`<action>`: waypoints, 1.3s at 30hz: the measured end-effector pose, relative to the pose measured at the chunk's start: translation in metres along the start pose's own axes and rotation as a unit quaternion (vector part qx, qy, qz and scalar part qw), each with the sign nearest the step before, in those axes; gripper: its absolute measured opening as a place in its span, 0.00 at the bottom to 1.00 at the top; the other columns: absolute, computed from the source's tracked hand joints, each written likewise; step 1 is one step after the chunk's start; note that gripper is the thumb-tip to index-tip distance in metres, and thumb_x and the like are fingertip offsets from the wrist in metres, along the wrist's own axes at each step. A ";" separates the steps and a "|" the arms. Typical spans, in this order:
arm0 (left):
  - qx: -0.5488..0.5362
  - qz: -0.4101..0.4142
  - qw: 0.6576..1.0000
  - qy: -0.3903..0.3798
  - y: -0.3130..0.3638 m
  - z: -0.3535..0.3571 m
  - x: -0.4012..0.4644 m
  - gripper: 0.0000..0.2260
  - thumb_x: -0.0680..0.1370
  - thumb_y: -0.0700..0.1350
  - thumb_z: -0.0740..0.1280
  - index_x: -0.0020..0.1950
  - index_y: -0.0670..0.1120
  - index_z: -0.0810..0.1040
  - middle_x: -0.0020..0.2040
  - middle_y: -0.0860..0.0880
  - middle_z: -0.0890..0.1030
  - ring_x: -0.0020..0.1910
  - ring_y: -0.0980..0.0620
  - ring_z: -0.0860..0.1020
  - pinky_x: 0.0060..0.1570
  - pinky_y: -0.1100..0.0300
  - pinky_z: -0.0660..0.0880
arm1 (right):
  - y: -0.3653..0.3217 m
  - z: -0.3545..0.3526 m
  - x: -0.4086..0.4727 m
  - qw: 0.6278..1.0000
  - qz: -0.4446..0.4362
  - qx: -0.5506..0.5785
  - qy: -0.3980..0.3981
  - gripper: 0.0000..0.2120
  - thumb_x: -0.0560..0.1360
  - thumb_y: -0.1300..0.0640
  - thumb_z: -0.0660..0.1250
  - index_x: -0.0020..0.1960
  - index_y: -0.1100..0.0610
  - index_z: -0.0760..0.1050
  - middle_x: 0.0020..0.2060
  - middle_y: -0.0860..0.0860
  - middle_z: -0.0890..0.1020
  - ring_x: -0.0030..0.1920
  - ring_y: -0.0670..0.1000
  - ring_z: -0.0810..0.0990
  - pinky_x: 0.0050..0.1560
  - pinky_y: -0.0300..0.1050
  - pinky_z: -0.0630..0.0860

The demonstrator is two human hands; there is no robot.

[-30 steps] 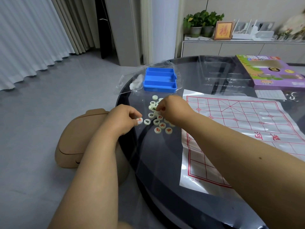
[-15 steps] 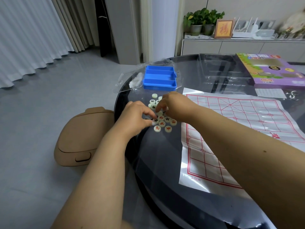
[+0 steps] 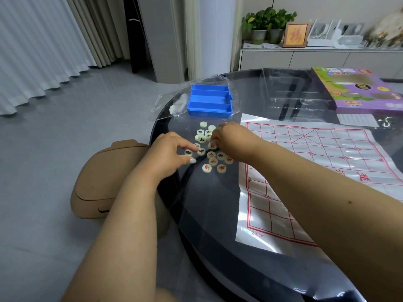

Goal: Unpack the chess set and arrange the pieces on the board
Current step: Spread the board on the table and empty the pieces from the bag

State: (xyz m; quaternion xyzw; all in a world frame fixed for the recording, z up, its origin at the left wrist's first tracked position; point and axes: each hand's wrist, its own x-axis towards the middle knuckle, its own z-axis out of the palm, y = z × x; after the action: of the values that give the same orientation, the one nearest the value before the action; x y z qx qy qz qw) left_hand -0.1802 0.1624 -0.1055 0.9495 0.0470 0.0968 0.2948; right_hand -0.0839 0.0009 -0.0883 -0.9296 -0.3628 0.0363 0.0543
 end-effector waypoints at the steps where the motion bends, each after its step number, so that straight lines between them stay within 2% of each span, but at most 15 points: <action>1: -0.011 -0.005 1.000 -0.005 -0.002 -0.002 -0.001 0.13 0.69 0.44 0.77 0.51 0.57 0.83 0.46 0.56 0.73 0.47 0.55 0.72 0.47 0.66 0.68 | 0.000 0.001 0.000 1.000 0.007 0.001 -0.004 0.10 0.78 0.60 0.61 0.57 0.57 0.77 0.47 0.54 0.77 0.46 0.53 0.76 0.48 0.46 0.74; 3: -0.025 -0.015 1.000 -0.010 -0.003 -0.005 -0.002 0.13 0.70 0.42 0.76 0.50 0.56 0.83 0.47 0.54 0.74 0.43 0.58 0.72 0.42 0.69 0.67 | -0.001 0.002 -0.001 1.000 0.019 0.009 -0.017 0.10 0.78 0.61 0.61 0.57 0.57 0.77 0.48 0.55 0.79 0.46 0.54 0.78 0.48 0.46 0.75; 6: -0.028 -0.006 1.000 -0.008 -0.001 -0.003 -0.003 0.13 0.70 0.41 0.76 0.51 0.54 0.84 0.47 0.53 0.74 0.41 0.57 0.72 0.43 0.69 0.68 | -0.004 -0.001 -0.003 0.999 0.028 0.030 -0.026 0.11 0.79 0.60 0.59 0.57 0.58 0.77 0.48 0.55 0.80 0.47 0.55 0.78 0.48 0.46 0.75; 8: -0.024 0.007 1.000 -0.011 0.001 0.001 -0.002 0.13 0.71 0.40 0.75 0.53 0.53 0.84 0.46 0.55 0.72 0.41 0.58 0.72 0.43 0.73 0.66 | -0.005 -0.003 -0.003 0.998 0.032 0.036 -0.027 0.11 0.80 0.58 0.59 0.58 0.58 0.77 0.48 0.56 0.80 0.48 0.54 0.79 0.50 0.46 0.76; 10: -0.006 0.020 1.000 -0.020 0.002 0.005 -0.001 0.13 0.73 0.40 0.73 0.56 0.53 0.83 0.47 0.55 0.72 0.44 0.58 0.72 0.44 0.76 0.64 | -0.007 -0.005 -0.002 0.999 0.037 0.024 -0.030 0.12 0.80 0.57 0.59 0.58 0.58 0.77 0.48 0.56 0.80 0.48 0.55 0.79 0.52 0.47 0.77; 13: 0.032 0.036 0.999 -0.012 0.002 0.010 0.002 0.13 0.77 0.40 0.69 0.60 0.50 0.82 0.50 0.51 0.72 0.51 0.56 0.69 0.46 0.79 0.60 | -0.006 -0.006 -0.001 0.999 0.048 0.009 -0.013 0.10 0.79 0.59 0.59 0.53 0.58 0.78 0.44 0.55 0.79 0.44 0.54 0.77 0.47 0.46 0.75; 16: 0.038 0.026 0.999 0.003 -0.001 0.014 0.004 0.11 0.78 0.41 0.67 0.59 0.48 0.82 0.53 0.48 0.72 0.52 0.56 0.67 0.45 0.83 0.58 | 0.001 -0.008 -0.008 0.998 0.033 0.039 0.026 0.10 0.77 0.61 0.59 0.48 0.55 0.79 0.44 0.52 0.80 0.45 0.54 0.78 0.46 0.45 0.75; 17: 0.035 0.017 0.999 0.007 -0.002 0.016 0.005 0.11 0.78 0.41 0.67 0.59 0.47 0.82 0.53 0.48 0.72 0.52 0.56 0.68 0.45 0.83 0.59 | 0.004 -0.010 -0.012 0.997 0.023 0.057 0.037 0.11 0.77 0.61 0.59 0.50 0.54 0.80 0.46 0.50 0.80 0.47 0.53 0.78 0.48 0.45 0.76; 19: 0.028 0.005 0.999 0.017 -0.002 0.018 0.004 0.11 0.79 0.42 0.66 0.59 0.49 0.81 0.54 0.50 0.71 0.51 0.58 0.66 0.46 0.82 0.60 | 0.006 -0.016 -0.023 0.995 0.011 0.091 0.036 0.15 0.76 0.63 0.61 0.55 0.51 0.82 0.47 0.45 0.76 0.49 0.49 0.76 0.50 0.43 0.76; 21: 0.033 0.008 0.999 0.027 0.003 0.018 0.002 0.15 0.80 0.41 0.63 0.62 0.57 0.79 0.54 0.52 0.69 0.51 0.59 0.63 0.51 0.79 0.59 | 0.008 -0.021 -0.031 0.993 0.009 0.115 0.023 0.17 0.75 0.66 0.61 0.54 0.50 0.82 0.47 0.44 0.73 0.48 0.47 0.74 0.47 0.40 0.73; 24: 0.057 0.001 0.998 0.012 0.017 0.018 -0.001 0.20 0.81 0.40 0.59 0.64 0.64 0.75 0.53 0.55 0.66 0.55 0.54 0.63 0.61 0.65 0.62 | 0.011 -0.020 -0.037 0.994 0.006 0.107 -0.006 0.20 0.75 0.67 0.59 0.54 0.49 0.82 0.46 0.45 0.72 0.50 0.48 0.72 0.45 0.39 0.69; 30: 0.091 -0.007 0.995 -0.028 0.029 0.013 -0.007 0.25 0.79 0.37 0.54 0.62 0.65 0.76 0.48 0.55 0.64 0.52 0.52 0.62 0.64 0.60 0.61 | 0.011 -0.019 -0.040 0.998 0.017 0.064 -0.023 0.16 0.78 0.63 0.58 0.59 0.53 0.79 0.41 0.46 0.70 0.49 0.48 0.67 0.45 0.40 0.65; 34: 0.064 -0.012 0.997 -0.049 0.023 0.009 -0.013 0.26 0.77 0.36 0.54 0.56 0.66 0.79 0.48 0.54 0.66 0.54 0.51 0.65 0.62 0.60 0.65 | 0.007 -0.016 -0.035 0.998 0.009 0.041 -0.049 0.19 0.78 0.62 0.58 0.65 0.48 0.75 0.54 0.51 0.75 0.58 0.51 0.70 0.55 0.42 0.69; 37: 0.044 0.005 0.997 -0.064 0.017 0.000 -0.018 0.27 0.76 0.33 0.55 0.56 0.64 0.81 0.46 0.55 0.67 0.52 0.53 0.65 0.58 0.64 0.62 | 0.005 -0.011 -0.033 0.997 0.005 0.057 -0.052 0.21 0.77 0.63 0.60 0.66 0.48 0.74 0.58 0.52 0.74 0.60 0.52 0.70 0.55 0.41 0.67; 39: 0.023 0.001 1.000 -0.006 0.010 -0.010 -0.020 0.28 0.74 0.29 0.55 0.58 0.57 0.81 0.44 0.57 0.68 0.51 0.54 0.64 0.54 0.69 0.59 | 0.007 -0.012 -0.032 0.993 0.025 0.117 -0.016 0.21 0.76 0.65 0.59 0.65 0.48 0.75 0.61 0.52 0.74 0.61 0.52 0.71 0.57 0.43 0.69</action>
State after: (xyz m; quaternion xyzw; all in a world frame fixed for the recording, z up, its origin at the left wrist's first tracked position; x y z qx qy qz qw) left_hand -0.2013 0.1567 -0.0949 0.9565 0.0463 0.0905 0.2733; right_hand -0.1016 -0.0270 -0.0768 -0.9249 -0.3337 0.0944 0.1561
